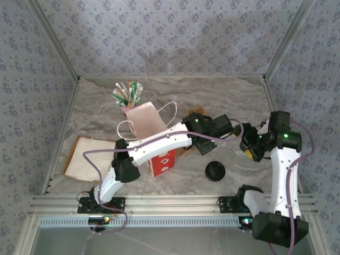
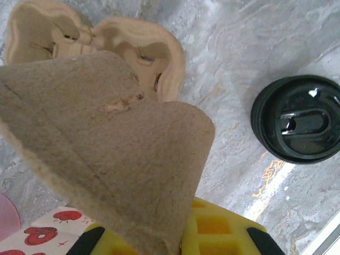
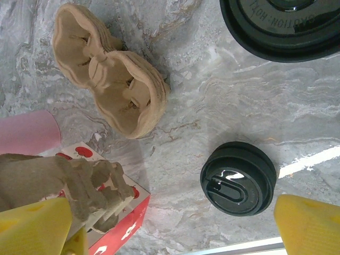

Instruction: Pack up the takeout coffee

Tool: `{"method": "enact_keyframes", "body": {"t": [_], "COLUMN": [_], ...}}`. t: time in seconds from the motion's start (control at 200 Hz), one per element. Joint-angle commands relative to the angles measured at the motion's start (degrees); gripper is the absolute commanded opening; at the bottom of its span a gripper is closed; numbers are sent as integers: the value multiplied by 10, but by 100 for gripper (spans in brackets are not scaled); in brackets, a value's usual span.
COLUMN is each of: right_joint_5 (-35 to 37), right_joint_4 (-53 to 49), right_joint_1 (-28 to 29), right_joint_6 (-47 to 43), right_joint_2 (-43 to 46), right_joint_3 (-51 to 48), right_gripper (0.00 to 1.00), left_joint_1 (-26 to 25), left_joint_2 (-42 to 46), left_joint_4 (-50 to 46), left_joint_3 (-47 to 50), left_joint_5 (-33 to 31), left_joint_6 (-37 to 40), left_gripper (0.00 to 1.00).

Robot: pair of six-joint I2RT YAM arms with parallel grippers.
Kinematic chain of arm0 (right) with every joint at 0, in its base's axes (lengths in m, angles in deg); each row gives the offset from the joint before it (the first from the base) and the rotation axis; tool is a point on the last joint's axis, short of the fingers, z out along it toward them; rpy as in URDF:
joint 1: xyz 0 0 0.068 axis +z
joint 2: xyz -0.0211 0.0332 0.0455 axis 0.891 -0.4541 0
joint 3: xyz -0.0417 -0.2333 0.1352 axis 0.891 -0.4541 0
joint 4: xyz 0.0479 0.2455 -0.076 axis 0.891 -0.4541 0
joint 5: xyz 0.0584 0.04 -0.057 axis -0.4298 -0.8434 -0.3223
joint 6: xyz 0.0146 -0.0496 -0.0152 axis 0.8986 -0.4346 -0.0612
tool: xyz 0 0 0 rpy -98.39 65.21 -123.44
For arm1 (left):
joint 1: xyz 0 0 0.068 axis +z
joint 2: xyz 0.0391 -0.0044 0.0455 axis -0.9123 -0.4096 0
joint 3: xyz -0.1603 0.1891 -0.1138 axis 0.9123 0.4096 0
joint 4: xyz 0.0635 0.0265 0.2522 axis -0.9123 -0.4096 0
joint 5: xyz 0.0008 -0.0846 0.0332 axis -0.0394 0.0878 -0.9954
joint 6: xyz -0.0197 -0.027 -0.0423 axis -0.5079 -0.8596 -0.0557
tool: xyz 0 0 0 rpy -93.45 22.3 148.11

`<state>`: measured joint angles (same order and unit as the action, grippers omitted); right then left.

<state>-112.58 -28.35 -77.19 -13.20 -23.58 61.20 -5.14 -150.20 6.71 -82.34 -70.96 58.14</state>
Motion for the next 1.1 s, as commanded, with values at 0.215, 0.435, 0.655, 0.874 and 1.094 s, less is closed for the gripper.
{"method": "enact_keyframes", "body": {"t": [0.215,0.435,0.655,0.874,1.094], "right_joint_5": [-2,-3,-2,-1,4], "right_joint_4": [15,20,22,24,31], "right_joint_1": [-4,-4,0,8,24], "right_joint_6": [9,7,6,5,6], "right_joint_2": [-1,-6,-9,-11,-18], "right_joint_3": [-4,-7,-7,-9,-15], "right_gripper": [100,100,100,100,100], "left_joint_1": [-9,-16,-27,-42,-45], "left_joint_2": [-8,-10,-6,-3,6], "left_joint_4": [-9,-2,3,4,5], "left_joint_3": [61,97,133,146,166], "left_joint_5": [-9,-10,-6,8,10], "left_joint_6": [12,22,36,45,37], "left_gripper": [8,9,10,21,48]}}
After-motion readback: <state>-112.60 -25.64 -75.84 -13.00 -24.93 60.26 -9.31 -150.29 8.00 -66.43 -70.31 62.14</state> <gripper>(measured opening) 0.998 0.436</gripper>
